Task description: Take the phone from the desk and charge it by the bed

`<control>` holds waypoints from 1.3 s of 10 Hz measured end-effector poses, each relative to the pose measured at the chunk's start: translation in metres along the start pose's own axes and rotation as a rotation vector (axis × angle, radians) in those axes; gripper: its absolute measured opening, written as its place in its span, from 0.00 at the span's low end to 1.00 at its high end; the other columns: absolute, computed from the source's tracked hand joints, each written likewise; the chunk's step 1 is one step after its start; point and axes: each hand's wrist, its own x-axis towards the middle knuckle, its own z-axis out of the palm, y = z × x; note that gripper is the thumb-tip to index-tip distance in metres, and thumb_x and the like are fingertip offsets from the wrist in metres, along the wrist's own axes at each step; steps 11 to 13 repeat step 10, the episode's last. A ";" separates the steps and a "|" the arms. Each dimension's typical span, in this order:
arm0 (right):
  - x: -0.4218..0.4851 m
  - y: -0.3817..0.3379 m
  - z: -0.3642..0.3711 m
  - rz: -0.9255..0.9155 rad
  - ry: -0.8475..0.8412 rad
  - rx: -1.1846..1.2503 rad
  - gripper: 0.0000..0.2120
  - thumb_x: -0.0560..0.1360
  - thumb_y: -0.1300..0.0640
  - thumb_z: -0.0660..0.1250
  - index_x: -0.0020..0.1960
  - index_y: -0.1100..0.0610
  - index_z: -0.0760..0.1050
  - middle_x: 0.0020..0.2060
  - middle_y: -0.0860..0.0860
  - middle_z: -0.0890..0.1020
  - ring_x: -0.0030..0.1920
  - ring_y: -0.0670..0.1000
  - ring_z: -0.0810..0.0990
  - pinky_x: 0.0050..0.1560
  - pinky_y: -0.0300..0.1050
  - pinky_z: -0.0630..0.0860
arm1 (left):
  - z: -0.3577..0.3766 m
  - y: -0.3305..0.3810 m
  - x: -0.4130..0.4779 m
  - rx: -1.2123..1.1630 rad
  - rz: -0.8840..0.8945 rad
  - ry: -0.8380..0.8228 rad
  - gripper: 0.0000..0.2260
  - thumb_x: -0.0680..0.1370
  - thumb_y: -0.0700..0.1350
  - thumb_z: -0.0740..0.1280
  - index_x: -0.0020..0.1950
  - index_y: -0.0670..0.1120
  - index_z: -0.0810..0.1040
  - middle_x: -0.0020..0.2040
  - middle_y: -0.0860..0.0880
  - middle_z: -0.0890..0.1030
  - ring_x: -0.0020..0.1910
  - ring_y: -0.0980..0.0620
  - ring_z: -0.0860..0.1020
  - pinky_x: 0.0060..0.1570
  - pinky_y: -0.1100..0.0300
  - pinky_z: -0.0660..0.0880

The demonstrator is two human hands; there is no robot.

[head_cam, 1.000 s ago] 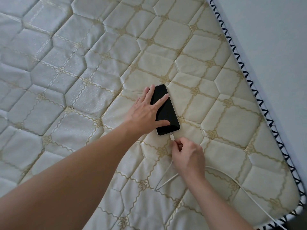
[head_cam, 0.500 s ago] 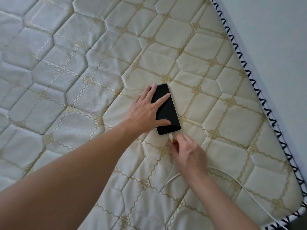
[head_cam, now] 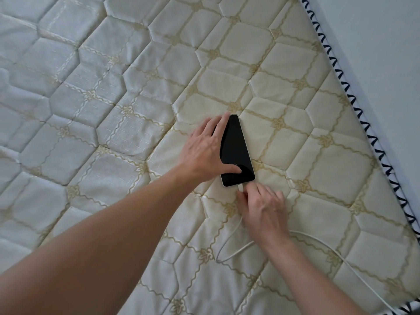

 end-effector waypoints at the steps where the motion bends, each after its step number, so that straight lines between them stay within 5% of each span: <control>1: 0.003 0.002 0.000 -0.011 -0.020 0.008 0.10 0.77 0.54 0.68 0.40 0.54 0.70 0.33 0.49 0.77 0.35 0.54 0.77 0.38 0.48 0.63 | 0.000 -0.003 0.003 -0.010 0.013 0.011 0.61 0.60 0.70 0.75 0.82 0.53 0.44 0.78 0.51 0.61 0.78 0.48 0.56 0.75 0.49 0.62; 6: 0.009 -0.002 -0.002 0.014 -0.076 0.018 0.11 0.75 0.51 0.66 0.37 0.53 0.70 0.31 0.49 0.78 0.34 0.55 0.76 0.38 0.48 0.66 | 0.000 -0.006 0.001 0.024 0.045 0.014 0.57 0.64 0.72 0.71 0.82 0.54 0.42 0.83 0.52 0.49 0.81 0.49 0.47 0.79 0.49 0.51; 10: 0.015 0.015 -0.012 0.008 -0.008 0.031 0.11 0.75 0.51 0.59 0.36 0.53 0.70 0.32 0.51 0.78 0.37 0.58 0.75 0.39 0.51 0.71 | 0.009 -0.033 -0.031 0.066 -0.114 0.206 0.40 0.75 0.68 0.63 0.80 0.50 0.58 0.80 0.50 0.63 0.79 0.49 0.59 0.77 0.47 0.57; 13: 0.015 0.015 -0.012 0.008 -0.008 0.031 0.11 0.75 0.51 0.59 0.36 0.53 0.70 0.32 0.51 0.78 0.37 0.58 0.75 0.39 0.51 0.71 | 0.009 -0.033 -0.031 0.066 -0.114 0.206 0.40 0.75 0.68 0.63 0.80 0.50 0.58 0.80 0.50 0.63 0.79 0.49 0.59 0.77 0.47 0.57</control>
